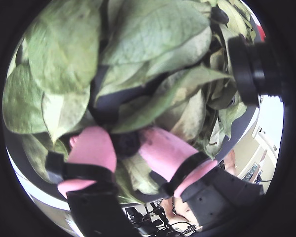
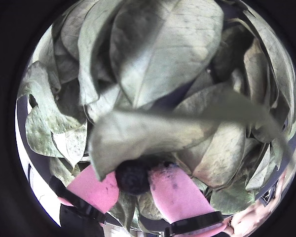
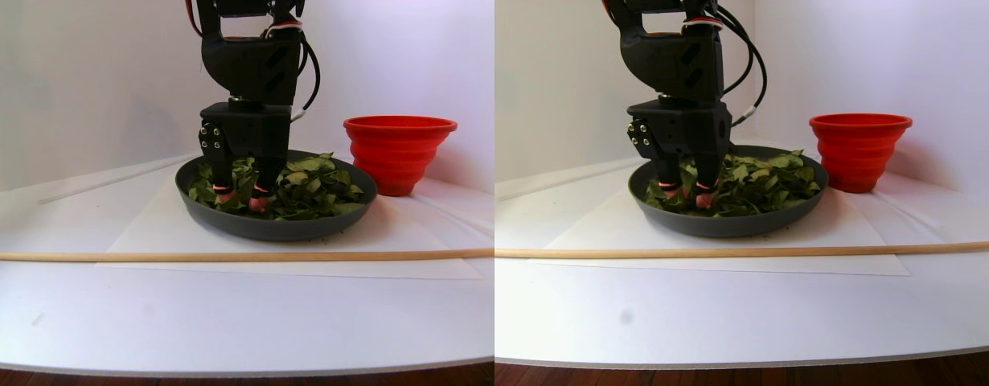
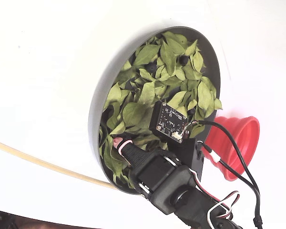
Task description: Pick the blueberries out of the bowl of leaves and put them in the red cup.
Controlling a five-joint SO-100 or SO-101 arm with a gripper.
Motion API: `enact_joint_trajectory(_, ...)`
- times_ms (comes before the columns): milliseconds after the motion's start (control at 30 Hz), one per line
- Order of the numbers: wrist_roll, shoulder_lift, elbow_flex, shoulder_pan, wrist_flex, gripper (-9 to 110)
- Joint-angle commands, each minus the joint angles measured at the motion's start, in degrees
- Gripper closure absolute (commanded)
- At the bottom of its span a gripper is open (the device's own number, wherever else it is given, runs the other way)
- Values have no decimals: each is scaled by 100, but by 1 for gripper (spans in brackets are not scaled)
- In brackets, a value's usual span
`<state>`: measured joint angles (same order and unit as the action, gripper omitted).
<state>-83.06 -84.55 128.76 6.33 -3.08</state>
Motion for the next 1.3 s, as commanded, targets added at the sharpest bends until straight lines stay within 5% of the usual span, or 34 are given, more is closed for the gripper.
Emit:
enact_joint_trajectory(0, 18, -668, 18, -44, 53, 91)
enact_joint_trajectory(1267, -264, -2382, 229, 26, 1380, 91)
